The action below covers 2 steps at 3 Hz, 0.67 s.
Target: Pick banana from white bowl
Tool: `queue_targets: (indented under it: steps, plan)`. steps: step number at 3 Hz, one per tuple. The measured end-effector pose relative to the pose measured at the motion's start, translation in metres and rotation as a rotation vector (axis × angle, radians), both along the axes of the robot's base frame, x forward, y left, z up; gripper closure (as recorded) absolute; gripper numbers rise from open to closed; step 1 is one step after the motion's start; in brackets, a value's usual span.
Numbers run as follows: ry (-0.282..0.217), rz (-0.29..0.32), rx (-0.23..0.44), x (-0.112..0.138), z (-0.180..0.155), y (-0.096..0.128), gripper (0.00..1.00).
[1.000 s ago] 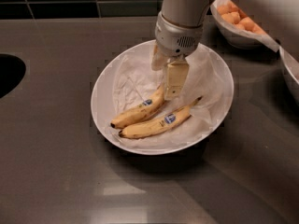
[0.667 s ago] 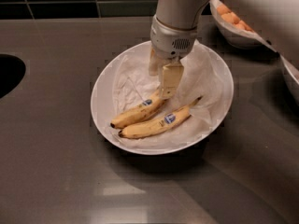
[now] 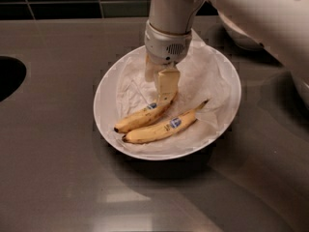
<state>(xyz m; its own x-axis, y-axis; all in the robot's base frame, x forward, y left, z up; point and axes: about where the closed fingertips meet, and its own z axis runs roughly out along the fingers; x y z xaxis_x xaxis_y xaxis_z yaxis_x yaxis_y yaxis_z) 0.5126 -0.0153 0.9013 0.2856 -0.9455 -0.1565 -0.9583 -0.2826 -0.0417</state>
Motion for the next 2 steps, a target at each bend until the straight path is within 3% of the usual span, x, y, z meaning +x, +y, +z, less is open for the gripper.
queue_targets:
  steps: [2]
  plan:
    - [0.028,0.003,-0.004,-0.0017,-0.0150,-0.0033,0.43]
